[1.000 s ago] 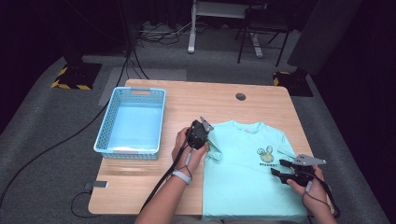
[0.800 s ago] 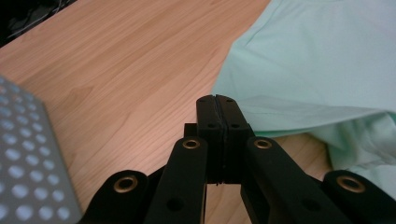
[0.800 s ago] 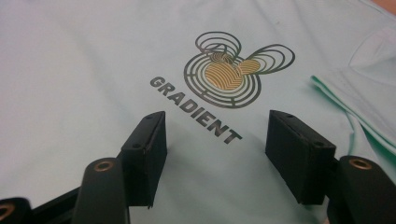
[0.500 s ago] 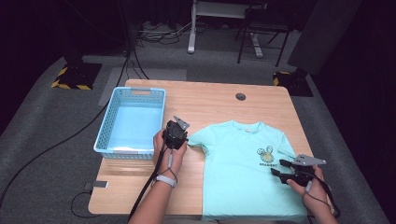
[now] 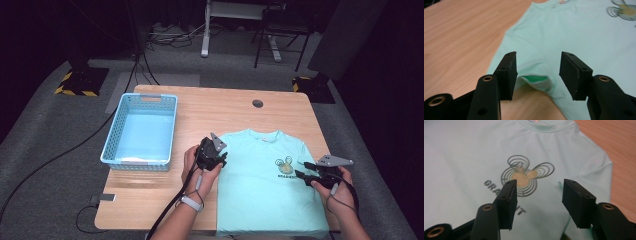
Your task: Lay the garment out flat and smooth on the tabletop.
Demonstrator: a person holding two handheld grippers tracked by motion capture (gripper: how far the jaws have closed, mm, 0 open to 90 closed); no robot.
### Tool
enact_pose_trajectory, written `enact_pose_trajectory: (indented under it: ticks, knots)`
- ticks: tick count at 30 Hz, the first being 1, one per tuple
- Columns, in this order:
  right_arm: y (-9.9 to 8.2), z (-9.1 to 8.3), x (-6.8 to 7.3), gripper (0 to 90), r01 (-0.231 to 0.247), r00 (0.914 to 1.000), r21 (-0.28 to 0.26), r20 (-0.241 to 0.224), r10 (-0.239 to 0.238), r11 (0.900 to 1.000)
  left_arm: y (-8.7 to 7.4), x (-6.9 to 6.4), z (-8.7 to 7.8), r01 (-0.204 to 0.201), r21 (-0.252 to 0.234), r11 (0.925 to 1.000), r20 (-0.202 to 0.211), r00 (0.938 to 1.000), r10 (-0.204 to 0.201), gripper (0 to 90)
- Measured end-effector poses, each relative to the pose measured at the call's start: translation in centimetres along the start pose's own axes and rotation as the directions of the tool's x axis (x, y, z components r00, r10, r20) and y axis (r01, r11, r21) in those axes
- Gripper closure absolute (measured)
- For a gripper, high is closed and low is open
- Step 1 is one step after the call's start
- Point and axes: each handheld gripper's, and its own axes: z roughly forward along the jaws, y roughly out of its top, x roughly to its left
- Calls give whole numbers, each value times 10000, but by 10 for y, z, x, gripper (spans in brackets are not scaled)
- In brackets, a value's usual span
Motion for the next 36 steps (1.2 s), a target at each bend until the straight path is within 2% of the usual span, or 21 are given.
enact_pose_trajectory:
  ticks: [5,9,12,16,19,20,25,27,29,31,32,33,34,36]
  knots:
    - [10,14,-17,491,68,9993,512,369,-87,9987,-12,-26,5,-368,163,9992,757,9965,355,457]
    - [11,29,-22,505,163,9989,964,424,-205,9952,-21,-37,11,-686,368,9970,1136,9915,640,428]
    - [10,34,-29,634,22,9986,1273,521,-89,9919,-28,-40,15,-594,485,9971,1465,9879,517,416]
    - [12,33,-38,791,-210,9990,1435,412,153,9894,-37,-45,18,-622,718,9955,1623,9855,499,415]
    - [16,29,-43,871,-275,9988,1256,444,220,9917,-43,-46,20,-532,863,9948,1688,9849,380,415]
    - [18,27,-45,877,-308,9984,1177,511,249,9926,-44,-46,20,-470,759,9960,1695,9849,336,413]
    - [23,12,-62,881,-620,9941,881,943,536,9942,-46,-46,19,-434,678,9968,1668,9855,315,415]
    - [22,3,-76,880,-954,9874,626,1323,864,9935,-46,-46,19,-415,644,9971,1667,9856,302,414]
    - [15,-5,-92,838,-1506,9722,420,1875,1402,9877,-46,-47,19,-399,664,9970,1646,9859,285,414]
    - [7,-15,-102,747,-1868,9501,107,2561,1778,9823,-46,-47,18,-433,662,9969,1622,9862,321,411]
    - [3,-19,-104,696,-2064,9415,-29,2718,1994,9785,-46,-47,18,-402,671,9969,1641,9860,287,407]
    - [0,-23,-103,666,-2183,9379,-111,2740,2129,9758,-46,-48,18,-380,651,9972,1656,9858,267,404]
    - [-2,-26,-100,633,-2200,9396,-126,2661,2154,9754,-46,-48,17,-348,633,9974,1680,9855,237,400]
    - [-3,-31,-89,589,-1978,9542,-193,2252,1970,9801,-44,-49,16,-428,606,9972,1698,9850,320,389]
